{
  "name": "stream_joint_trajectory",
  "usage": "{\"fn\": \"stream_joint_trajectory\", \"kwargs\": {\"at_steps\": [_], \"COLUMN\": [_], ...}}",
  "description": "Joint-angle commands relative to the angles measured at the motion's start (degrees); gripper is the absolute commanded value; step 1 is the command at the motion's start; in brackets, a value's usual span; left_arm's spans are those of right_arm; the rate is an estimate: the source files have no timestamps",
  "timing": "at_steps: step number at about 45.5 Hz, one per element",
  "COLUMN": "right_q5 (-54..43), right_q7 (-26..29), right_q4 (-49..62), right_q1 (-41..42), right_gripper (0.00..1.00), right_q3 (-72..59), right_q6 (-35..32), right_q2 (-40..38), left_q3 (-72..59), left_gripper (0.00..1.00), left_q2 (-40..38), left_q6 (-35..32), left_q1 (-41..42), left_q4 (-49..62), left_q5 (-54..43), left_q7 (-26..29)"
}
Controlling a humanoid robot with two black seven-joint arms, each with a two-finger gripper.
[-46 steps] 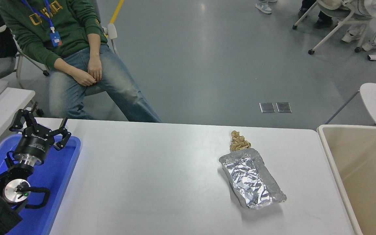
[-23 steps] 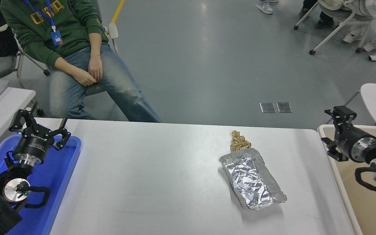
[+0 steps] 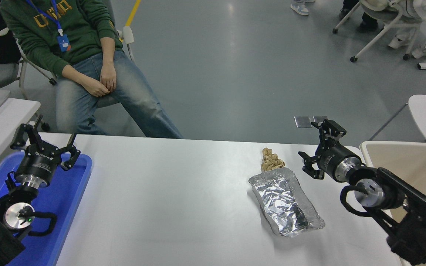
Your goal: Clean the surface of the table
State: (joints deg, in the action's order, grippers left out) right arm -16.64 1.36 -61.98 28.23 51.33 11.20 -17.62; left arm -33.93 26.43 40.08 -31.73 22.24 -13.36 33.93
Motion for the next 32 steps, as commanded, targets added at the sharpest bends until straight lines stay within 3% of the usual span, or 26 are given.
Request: {"fn": "stream_joint_trajectory", "kwargs": {"at_steps": [1, 11, 32], "right_q5": [0.11, 0.03, 0.03], "right_q7": [-0.04, -2.41, -2.76], "right_q4": [5.81, 11.08, 11.18], "right_q1": [0.07, 1.48, 1.56], "right_gripper": [0.99, 0.99, 0.99], "right_q3": [4.83, 5.1, 4.83], "right_q6": [-1.18, -1.18, -1.18], "right_q2": [5.75, 7.69, 7.69], "left_q3": [0.0, 0.0, 0.0], "left_gripper": [1.0, 1.0, 1.0], "left_q2": [0.02, 0.02, -0.06], "left_q6": [0.0, 0.0, 0.0], "left_q1": [0.0, 0.0, 0.0], "left_q4": [0.0, 0.0, 0.0], "left_q5": [0.0, 0.0, 0.0], "left_q7": [0.0, 0.0, 0.0]}}
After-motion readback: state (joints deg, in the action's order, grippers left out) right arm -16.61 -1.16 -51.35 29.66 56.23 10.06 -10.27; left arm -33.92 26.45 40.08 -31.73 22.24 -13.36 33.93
